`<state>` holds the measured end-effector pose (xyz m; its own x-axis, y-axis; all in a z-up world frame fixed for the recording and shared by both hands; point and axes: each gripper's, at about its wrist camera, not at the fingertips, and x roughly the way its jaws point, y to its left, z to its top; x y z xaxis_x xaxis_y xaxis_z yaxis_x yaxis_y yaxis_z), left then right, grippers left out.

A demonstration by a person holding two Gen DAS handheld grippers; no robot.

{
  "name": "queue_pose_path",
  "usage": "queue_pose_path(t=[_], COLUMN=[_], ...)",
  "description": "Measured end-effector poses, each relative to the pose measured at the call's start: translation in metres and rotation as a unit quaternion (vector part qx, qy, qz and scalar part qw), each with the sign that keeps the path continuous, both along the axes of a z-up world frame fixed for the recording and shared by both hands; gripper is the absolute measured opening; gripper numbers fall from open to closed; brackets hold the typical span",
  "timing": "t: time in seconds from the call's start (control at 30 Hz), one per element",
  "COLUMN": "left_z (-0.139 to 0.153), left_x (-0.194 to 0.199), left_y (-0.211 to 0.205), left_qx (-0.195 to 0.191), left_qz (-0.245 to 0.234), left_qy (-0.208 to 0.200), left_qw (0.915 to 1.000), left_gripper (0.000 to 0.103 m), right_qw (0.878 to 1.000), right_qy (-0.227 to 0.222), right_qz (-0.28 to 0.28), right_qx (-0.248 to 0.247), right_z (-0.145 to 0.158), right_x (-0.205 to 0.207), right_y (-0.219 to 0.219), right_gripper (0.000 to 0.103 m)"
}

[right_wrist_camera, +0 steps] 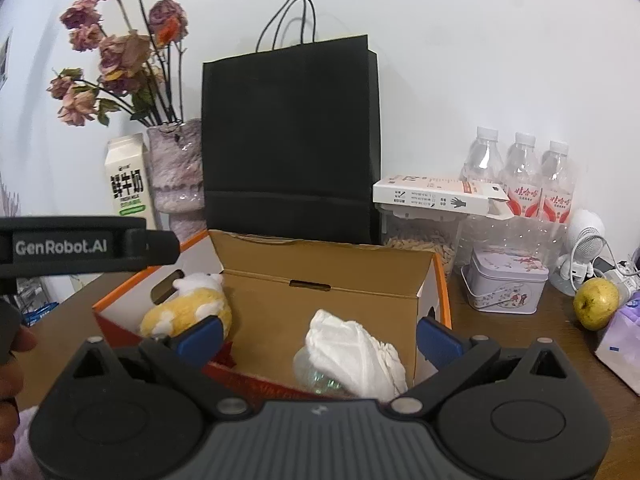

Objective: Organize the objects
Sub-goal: 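Move both grippers back toward the pink towel and lavender pouch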

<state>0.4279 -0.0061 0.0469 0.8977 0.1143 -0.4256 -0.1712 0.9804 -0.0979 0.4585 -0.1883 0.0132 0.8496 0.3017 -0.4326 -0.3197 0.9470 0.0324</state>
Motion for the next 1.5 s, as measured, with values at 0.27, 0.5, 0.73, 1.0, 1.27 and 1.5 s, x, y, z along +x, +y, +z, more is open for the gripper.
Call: queue_pose_path(t=[0.27, 0.5, 0.73, 1.0, 1.27, 1.5], left_z=[0.006, 0.012, 0.016, 0.026, 0.015, -0.003], left_x=[-0.040, -0.084, -0.136, -0.192, -0.231, -0.250], left_y=[-0.007, -0.011, -0.011, -0.007, 0.004, 0.020], left_qx=[0.017, 0.018, 0.018, 0.019, 0.020, 0.019], left_qz=[-0.006, -0.018, -0.032, -0.042, -0.040, -0.025], left_qy=[-0.011, -0.020, -0.027, -0.034, -0.020, 0.004], left_qw=[0.9998, 0.9995, 0.9990, 0.9983, 0.9988, 0.9995], left_gripper=[0.103, 0.103, 0.103, 0.103, 0.103, 0.103], right_qw=[1.000, 1.000, 0.999, 0.999, 1.000, 1.000], right_qy=[-0.016, -0.025, -0.030, -0.028, -0.005, 0.015], right_qz=[0.005, 0.007, 0.017, 0.024, 0.020, 0.017], right_qx=[0.001, 0.004, 0.009, 0.000, -0.006, -0.012], right_z=[0.011, 0.018, 0.021, 0.016, -0.005, -0.022], right_x=[-0.041, -0.079, -0.127, -0.182, -0.221, -0.238], right_y=[-0.009, -0.018, -0.025, -0.031, -0.040, -0.048], right_gripper=[0.103, 0.103, 0.103, 0.103, 0.103, 0.103])
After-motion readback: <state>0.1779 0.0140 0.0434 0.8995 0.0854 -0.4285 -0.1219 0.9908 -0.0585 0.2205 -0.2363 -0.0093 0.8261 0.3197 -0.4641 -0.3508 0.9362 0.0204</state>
